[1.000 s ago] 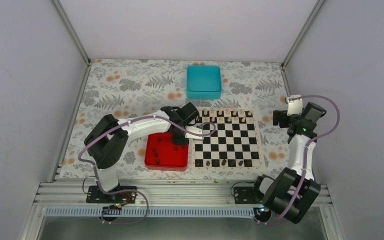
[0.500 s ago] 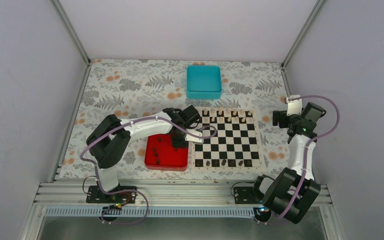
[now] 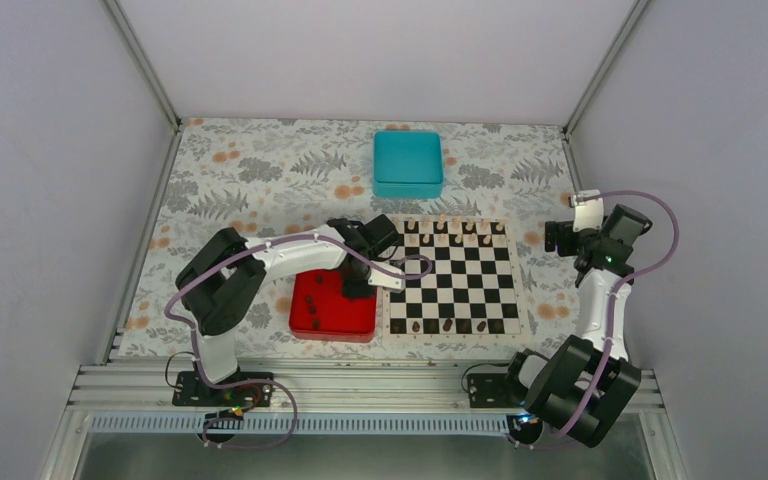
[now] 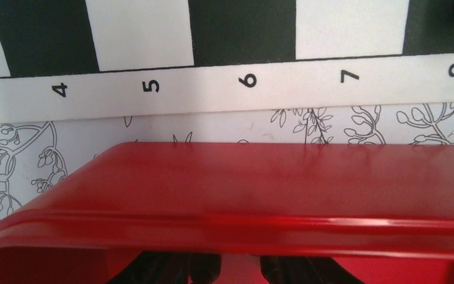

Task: Set up the chess pieces on the board
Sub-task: Pick up the chess piece from the storage box.

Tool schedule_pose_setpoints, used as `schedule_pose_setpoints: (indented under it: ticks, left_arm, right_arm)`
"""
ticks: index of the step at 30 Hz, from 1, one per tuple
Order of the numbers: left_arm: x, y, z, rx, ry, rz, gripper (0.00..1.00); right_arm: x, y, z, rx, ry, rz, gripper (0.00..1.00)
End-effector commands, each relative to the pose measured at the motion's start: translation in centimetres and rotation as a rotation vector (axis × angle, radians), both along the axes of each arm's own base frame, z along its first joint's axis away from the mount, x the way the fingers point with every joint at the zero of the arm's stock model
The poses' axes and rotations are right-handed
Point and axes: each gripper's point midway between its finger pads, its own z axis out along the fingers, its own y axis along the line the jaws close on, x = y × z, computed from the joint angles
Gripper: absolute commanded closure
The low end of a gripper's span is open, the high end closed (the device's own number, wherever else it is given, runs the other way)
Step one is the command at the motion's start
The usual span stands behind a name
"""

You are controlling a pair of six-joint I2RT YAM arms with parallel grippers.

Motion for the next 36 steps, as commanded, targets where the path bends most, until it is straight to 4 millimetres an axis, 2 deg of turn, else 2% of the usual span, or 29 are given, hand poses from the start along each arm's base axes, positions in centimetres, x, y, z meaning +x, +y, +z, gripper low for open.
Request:
schedule_pose_setpoints:
  ticks: [1, 23, 30, 36]
  left_arm:
    - [-0.5, 0.0, -0.7, 0.019, 0.014, -0.017, 0.66]
    - [-1.1, -1.2, 0.5, -0.034, 0.056, -0.023, 0.97]
    - [-1.2, -0.8, 0.5, -0.019, 0.058, -0.017, 0.98]
    - [-0.5, 0.3, 2.4, 0.011, 0.001, -0.006, 0.98]
  right_arm:
    - [-0.2, 0.1, 0.0, 0.001, -0.005, 0.013, 0.0]
    - [-0.3, 0.3, -0.2, 0.004, 0.001, 0.023, 0.0]
    - [-0.3, 0.4, -0.2, 0.006, 0.002, 0.027, 0.0]
    - [-0.3, 0.5, -0.2, 0.01, 0.003, 0.032, 0.0]
